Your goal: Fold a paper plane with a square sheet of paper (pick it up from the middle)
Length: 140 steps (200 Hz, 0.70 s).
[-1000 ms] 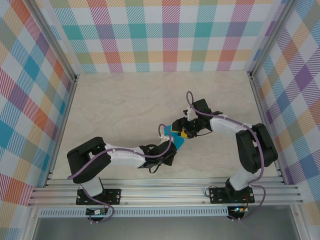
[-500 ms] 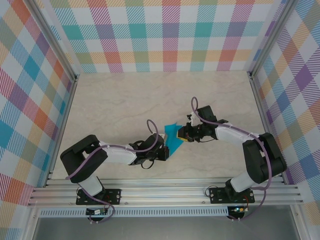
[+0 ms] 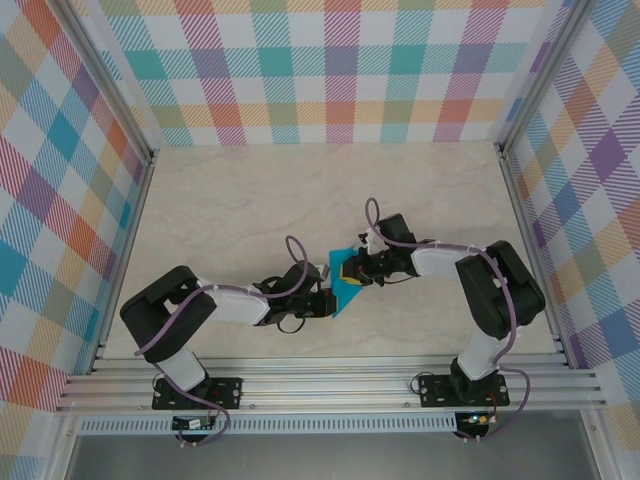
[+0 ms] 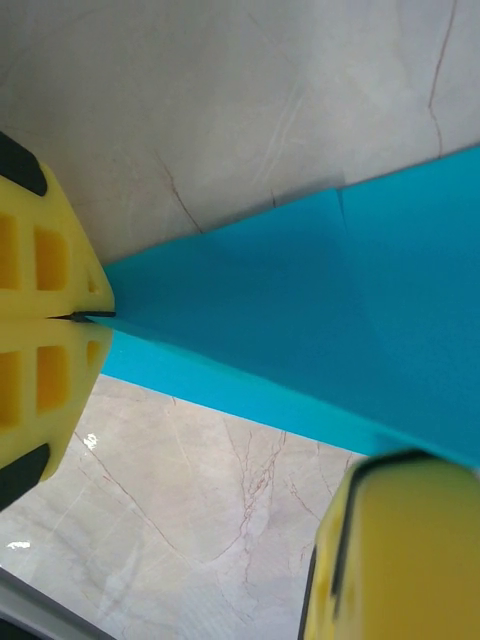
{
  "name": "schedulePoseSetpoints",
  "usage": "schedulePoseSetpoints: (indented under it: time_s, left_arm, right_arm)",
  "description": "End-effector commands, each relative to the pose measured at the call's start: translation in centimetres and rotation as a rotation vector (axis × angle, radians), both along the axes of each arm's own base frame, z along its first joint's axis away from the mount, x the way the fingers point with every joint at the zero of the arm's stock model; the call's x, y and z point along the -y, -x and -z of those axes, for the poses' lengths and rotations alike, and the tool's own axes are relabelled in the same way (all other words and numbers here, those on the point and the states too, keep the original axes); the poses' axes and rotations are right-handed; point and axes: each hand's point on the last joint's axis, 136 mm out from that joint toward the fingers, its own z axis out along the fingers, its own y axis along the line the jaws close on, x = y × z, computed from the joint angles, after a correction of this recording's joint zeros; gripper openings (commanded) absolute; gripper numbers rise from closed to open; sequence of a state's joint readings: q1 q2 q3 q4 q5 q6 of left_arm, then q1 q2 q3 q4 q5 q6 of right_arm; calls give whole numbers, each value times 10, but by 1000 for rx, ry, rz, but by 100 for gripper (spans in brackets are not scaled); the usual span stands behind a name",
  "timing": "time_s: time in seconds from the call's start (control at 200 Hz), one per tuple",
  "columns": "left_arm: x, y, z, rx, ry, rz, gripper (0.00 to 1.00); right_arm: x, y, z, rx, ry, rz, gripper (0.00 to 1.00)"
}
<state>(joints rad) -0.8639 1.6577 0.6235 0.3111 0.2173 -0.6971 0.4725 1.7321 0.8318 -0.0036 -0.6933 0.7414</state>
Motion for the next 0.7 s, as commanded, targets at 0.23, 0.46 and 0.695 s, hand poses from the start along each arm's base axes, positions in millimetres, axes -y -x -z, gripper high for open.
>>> schedulePoseSetpoints:
  time_s: [0.23,0.46,0.695]
  left_arm:
    - [-10,2,2,-23,-39,-3,11]
    - [-1,-6,-12,2,-12,-9,16]
    - [1,-10,-17,16,6,-18,18]
  right_arm:
    - [-12,-13,-5,9,-35,-22,13]
    - [-10,-9,1,-6,-23,-26,13]
    - [-9,-8,1,-10,-15,-30,13]
